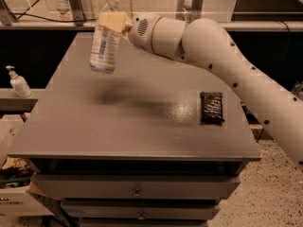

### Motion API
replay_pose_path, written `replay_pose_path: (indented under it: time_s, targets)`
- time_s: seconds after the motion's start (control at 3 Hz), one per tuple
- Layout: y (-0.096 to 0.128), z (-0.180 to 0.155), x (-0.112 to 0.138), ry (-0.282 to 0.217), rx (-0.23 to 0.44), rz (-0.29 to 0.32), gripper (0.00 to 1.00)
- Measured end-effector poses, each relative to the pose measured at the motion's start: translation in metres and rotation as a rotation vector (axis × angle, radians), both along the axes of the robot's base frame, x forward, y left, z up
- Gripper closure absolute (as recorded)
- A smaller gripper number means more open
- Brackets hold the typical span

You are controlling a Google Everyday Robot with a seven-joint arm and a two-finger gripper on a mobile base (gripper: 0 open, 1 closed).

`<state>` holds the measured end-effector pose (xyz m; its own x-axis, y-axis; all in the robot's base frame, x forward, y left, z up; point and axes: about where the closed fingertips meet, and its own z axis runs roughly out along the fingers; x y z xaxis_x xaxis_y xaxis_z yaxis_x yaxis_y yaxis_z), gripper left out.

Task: Place blue plastic bottle upright

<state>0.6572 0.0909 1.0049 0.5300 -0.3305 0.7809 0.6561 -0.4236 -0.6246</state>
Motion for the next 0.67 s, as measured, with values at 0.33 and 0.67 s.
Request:
replay_pose_path:
  time_s: [0.33, 0.67]
  targets:
    - [0.0005, 0.0018, 0.0, -0.111, -0.081, 0.049, 1.0]
    - [-0.001, 0.0025, -0.0017, -0.232, -0.169, 0.092, 1.0]
